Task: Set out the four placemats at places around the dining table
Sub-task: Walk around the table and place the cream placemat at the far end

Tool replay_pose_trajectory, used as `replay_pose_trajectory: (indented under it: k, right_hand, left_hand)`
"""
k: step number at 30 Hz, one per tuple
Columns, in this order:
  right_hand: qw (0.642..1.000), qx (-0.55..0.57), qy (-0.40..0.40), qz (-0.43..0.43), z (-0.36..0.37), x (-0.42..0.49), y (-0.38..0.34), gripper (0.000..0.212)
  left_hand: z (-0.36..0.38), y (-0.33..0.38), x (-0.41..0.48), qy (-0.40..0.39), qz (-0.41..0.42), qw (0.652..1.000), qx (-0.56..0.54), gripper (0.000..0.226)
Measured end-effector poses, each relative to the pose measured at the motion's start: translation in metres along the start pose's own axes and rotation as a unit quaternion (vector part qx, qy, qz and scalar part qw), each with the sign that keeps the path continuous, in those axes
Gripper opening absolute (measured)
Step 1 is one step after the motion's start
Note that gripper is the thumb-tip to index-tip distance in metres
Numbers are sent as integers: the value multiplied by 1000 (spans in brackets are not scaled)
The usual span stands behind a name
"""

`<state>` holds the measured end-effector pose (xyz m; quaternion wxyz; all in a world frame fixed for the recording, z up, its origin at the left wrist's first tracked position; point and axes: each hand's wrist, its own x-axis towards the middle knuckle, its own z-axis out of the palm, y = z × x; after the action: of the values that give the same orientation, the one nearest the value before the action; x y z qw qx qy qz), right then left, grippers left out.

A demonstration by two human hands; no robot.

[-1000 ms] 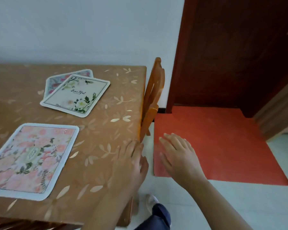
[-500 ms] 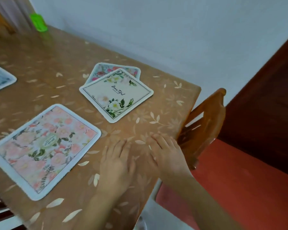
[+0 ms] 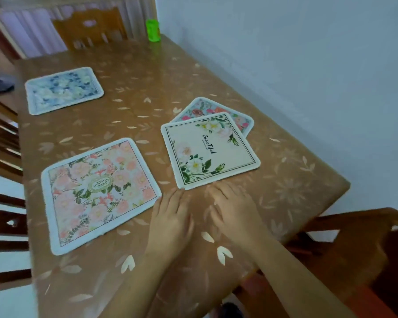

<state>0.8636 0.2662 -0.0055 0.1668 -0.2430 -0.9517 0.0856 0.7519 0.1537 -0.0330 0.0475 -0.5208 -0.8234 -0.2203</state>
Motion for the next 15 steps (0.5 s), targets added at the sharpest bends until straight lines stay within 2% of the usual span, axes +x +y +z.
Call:
replay_pose_trajectory:
  k: [7,12,15]
  right_hand:
    - [996,1,-54,-68,25,45,91,37]
    - [991,14,-100,-88,54,63,135,37]
    - [990,19,-114,-85,69,71,151,36]
  left_hand:
    - [50,29,49,13,-22,999,29,40]
    - [98,28,68,-9,-41,998,53,39]
    - [120,24,77,-32,-43,997,57,48]
